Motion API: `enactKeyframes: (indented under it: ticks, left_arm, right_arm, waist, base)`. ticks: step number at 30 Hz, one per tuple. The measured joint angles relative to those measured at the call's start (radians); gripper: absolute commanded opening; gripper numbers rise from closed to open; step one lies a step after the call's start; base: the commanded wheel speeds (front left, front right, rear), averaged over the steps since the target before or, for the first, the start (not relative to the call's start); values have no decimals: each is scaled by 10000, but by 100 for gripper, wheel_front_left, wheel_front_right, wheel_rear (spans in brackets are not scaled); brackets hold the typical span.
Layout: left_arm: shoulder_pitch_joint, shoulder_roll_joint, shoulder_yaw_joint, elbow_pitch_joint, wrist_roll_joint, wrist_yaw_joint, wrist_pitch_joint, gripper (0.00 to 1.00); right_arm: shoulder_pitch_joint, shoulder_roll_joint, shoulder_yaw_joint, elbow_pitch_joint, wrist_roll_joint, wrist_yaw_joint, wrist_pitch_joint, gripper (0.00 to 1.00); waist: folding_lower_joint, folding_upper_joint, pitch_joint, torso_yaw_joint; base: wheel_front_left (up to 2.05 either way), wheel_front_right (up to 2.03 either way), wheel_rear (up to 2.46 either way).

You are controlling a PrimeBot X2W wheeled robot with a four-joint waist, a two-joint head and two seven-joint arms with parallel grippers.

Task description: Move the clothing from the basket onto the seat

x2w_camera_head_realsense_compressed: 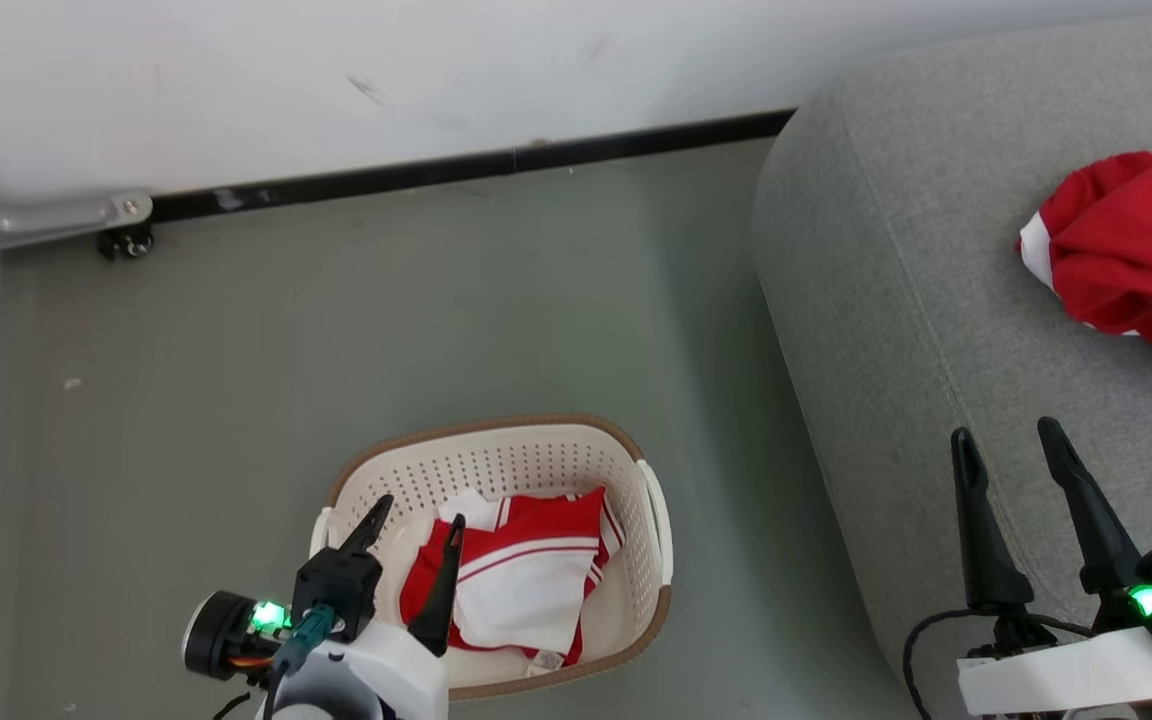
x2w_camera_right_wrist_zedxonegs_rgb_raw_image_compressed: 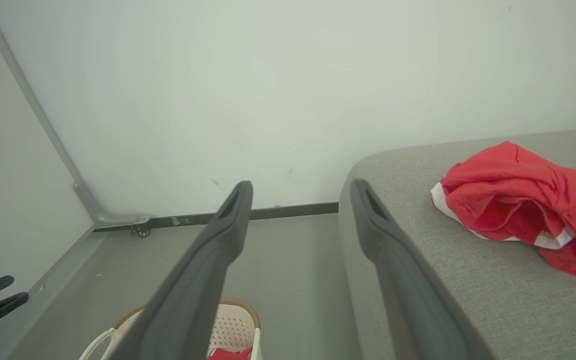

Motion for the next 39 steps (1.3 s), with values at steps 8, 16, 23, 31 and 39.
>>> enactKeyframes:
  ticks: [8,16,23,31,39]
  left_arm:
    - [-807,42,-199,554,355,-182,88,100]
    - [-1657,113,-437,1070,665,-322,184,100]
    - [-2431,150,-545,1538,920,-416,272,100]
    - [-3148,314,-577,1942,1127,-426,270,100]
    - [-3760,464,-662,2452,1289,-443,303,100]
  right_arm:
    - [-106,6,-98,-594,-6,0,-2,100]
    - [-598,12,-192,-965,25,0,-58,100]
    - [-1119,13,-324,-1133,132,0,-213,100]
    - [-1733,13,-336,-1197,236,0,-451,100]
    - [-2238,12,-311,-1197,318,0,-650,100]
  waist:
    - [0,0,859,-173]
    - [0,0,1847,-361]
    - [0,0,2706,-535]
    - [0,0,3605,-732]
    - [0,0,4292,-890]
  base:
    - [0,0,0]
    - [0,0,0]
    - [0,0,0]
    - [0,0,0]
    - [0,0,0]
